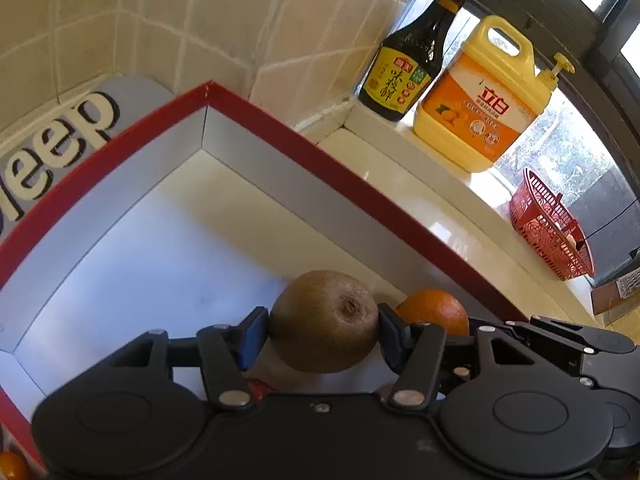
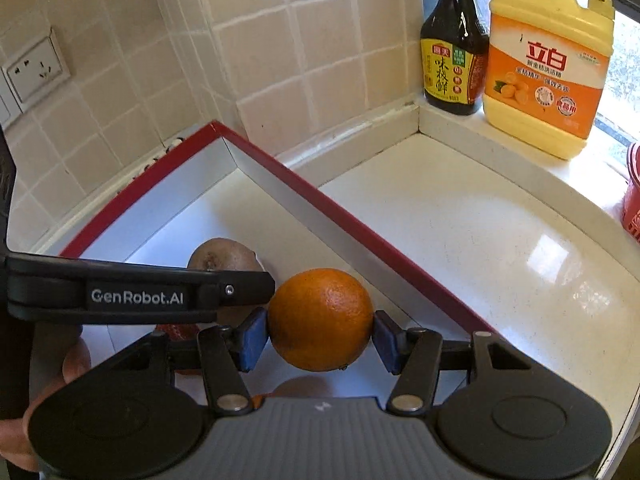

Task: Organize fruits
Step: 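Carry kiwi and orange into the red box and open both tools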

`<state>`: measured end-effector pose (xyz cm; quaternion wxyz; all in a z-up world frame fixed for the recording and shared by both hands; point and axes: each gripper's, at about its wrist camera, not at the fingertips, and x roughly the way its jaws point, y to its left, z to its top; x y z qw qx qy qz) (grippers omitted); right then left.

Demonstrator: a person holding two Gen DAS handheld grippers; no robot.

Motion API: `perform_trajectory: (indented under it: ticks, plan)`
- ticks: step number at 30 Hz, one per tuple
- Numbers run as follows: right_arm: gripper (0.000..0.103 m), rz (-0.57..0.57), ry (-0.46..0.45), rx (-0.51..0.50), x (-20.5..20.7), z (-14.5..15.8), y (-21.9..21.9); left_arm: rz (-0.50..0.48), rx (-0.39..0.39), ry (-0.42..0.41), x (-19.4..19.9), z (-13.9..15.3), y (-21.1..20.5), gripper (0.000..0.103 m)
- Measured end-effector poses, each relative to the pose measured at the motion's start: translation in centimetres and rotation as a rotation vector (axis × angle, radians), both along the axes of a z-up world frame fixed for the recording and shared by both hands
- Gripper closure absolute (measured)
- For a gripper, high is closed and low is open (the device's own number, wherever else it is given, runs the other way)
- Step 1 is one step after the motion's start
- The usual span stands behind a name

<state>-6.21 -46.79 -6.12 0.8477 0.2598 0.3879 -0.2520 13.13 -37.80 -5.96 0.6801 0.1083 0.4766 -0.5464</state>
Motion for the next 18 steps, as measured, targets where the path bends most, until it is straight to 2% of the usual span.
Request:
perform_trajectory:
  ticks: [7,12,18]
  plan:
    - [0.044,0.013,0.047,0.007,0.8,-0.8,0.3,-0.004,-0.006,0.002,-0.2,0.0,0.0,0.034]
    - [0.043,0.009,0.069,0.01,1.0,-0.7,0.5,-0.012,-0.059,0.009,-0.1,1.2,0.7,0.031]
    - [0.04,-0.008,0.018,-0.094,-0.1,2.9,1.4,0.024,-0.138,-0.034,0.3,5.2,4.1,0.03]
